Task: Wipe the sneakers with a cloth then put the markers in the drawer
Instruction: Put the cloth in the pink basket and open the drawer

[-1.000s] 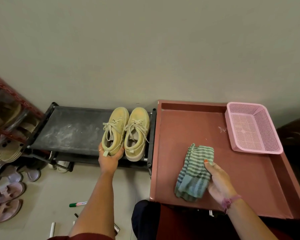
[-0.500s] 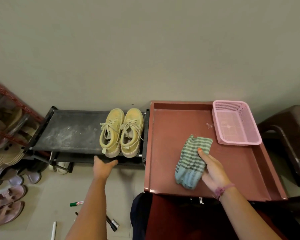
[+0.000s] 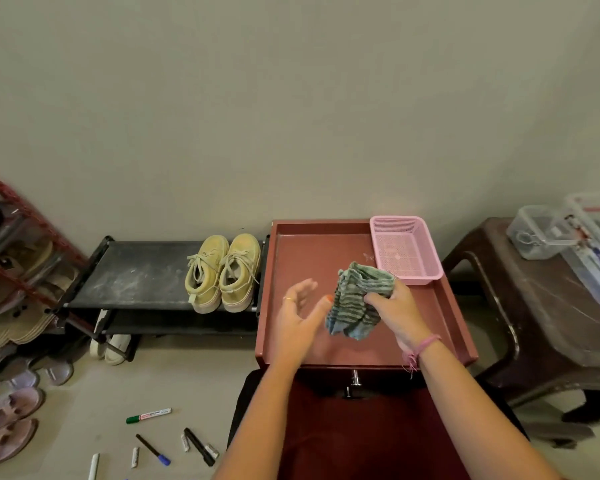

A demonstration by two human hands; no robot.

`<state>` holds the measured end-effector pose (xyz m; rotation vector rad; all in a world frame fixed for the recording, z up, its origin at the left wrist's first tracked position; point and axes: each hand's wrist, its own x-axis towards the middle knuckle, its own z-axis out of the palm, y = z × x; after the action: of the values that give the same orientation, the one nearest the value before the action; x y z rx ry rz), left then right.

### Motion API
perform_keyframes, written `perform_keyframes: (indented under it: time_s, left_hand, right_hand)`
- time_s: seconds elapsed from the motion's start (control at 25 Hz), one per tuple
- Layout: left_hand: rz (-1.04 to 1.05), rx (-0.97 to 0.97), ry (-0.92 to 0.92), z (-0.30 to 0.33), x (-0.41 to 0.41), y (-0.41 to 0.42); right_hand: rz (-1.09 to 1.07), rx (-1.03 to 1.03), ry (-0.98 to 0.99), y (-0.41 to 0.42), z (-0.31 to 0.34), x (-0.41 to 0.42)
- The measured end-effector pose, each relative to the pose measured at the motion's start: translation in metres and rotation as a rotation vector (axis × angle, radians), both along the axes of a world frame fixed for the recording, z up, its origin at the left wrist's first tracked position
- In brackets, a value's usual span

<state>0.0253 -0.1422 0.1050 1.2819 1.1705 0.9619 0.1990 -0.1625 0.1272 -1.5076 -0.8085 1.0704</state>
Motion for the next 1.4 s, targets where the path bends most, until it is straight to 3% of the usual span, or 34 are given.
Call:
perform_keyframes:
  time_s: [0.08, 0.24, 0.48, 0.64, 0.84, 1.12, 1.28, 1.4]
  left_hand:
    - [-0.085, 0.054, -0.032, 0.011, 0.022, -0.008]
    - [-0.023, 0.051, -0.146, 0.036, 0.047, -0.019]
    - [-0.098, -0.026, -0.232, 0.047, 0.057, -0.022]
    - [-0.081, -0.199, -0.355, 0.053, 0.071, -0.027]
    - [-0.36, -0.175, -0.085, 0.05, 0.074, -0.03]
    - [-0.371, -0.197, -0.112, 0.031, 0.078, -0.027]
    - [-0.257, -0.349, -0.293, 0.033, 0.097, -0.035]
    - [-0.162, -0.362, -0.371, 0.031, 0.107, -0.036]
  right_hand:
    - [0.045, 0.024, 0.016, -0.012, 0.013, 0.006]
    - [0.163, 0.069, 0.078, -0.035, 0.033, 0.025]
    - [0.237, 0.081, 0.116, -0.043, 0.048, 0.046]
    - [0.212, 0.068, 0.219, -0.042, 0.053, 0.046]
    - [0.218, 0.126, 0.28, -0.035, 0.057, 0.05]
    - [0.086, 0.107, 0.089, -0.013, 0.055, 0.074]
    - [-0.07, 0.145, 0.174, -0.01, 0.053, 0.075]
    - [0.034, 0.152, 0.324, -0.019, 0.045, 0.079]
